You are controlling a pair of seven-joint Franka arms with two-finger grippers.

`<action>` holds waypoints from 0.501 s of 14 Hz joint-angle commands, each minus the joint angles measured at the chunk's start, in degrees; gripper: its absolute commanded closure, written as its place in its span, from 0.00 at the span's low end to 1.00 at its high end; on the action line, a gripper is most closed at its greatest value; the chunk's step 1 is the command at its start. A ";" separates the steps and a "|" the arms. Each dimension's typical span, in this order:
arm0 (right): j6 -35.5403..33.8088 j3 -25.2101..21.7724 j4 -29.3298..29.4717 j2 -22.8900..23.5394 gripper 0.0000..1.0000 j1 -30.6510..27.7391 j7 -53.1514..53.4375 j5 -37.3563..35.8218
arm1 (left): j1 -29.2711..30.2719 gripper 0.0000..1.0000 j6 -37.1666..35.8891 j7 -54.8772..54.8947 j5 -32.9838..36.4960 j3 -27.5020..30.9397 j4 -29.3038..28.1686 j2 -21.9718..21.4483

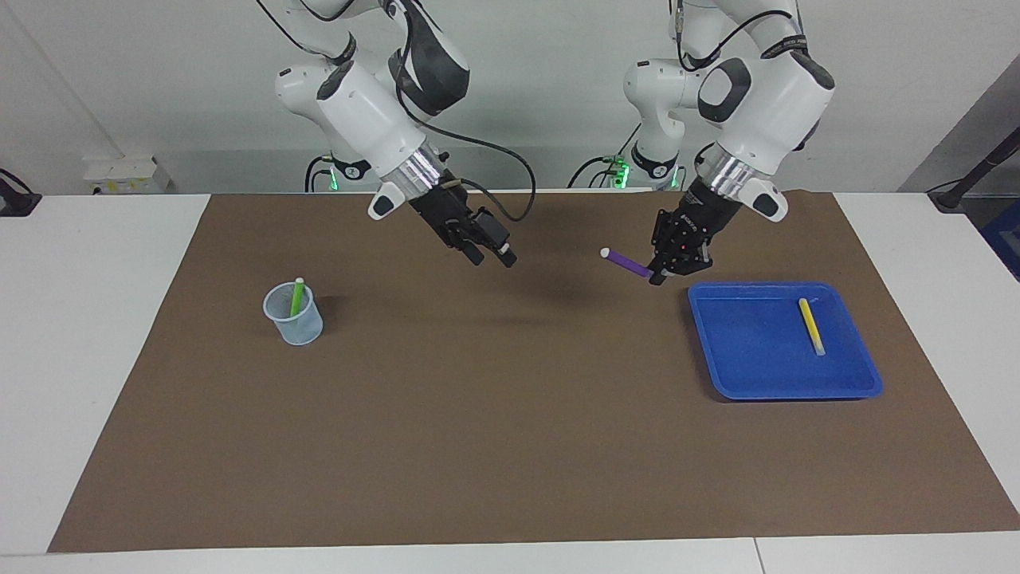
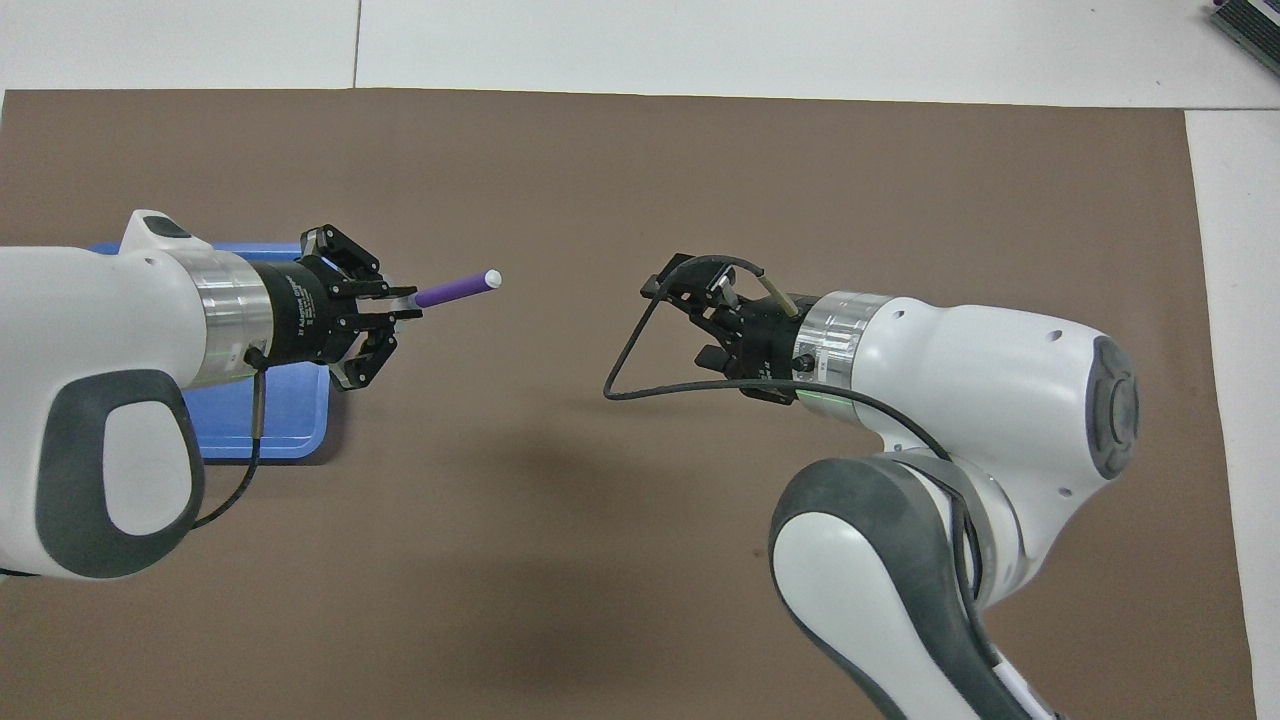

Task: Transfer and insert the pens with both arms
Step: 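Lift the purple pen toward the right gripper with the left gripper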

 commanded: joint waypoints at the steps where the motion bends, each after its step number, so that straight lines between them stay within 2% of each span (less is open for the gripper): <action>1: 1.50 -0.05 1.16 0.52 0.00 1.36 1.53 1.37 | -2.49 1.00 3.37 -5.47 -1.12 0.80 -3.78 -3.14; 7: 3.07 -0.05 2.21 0.87 0.00 3.91 1.89 1.28 | -4.16 1.00 4.16 -7.51 -1.03 0.71 -5.36 -4.81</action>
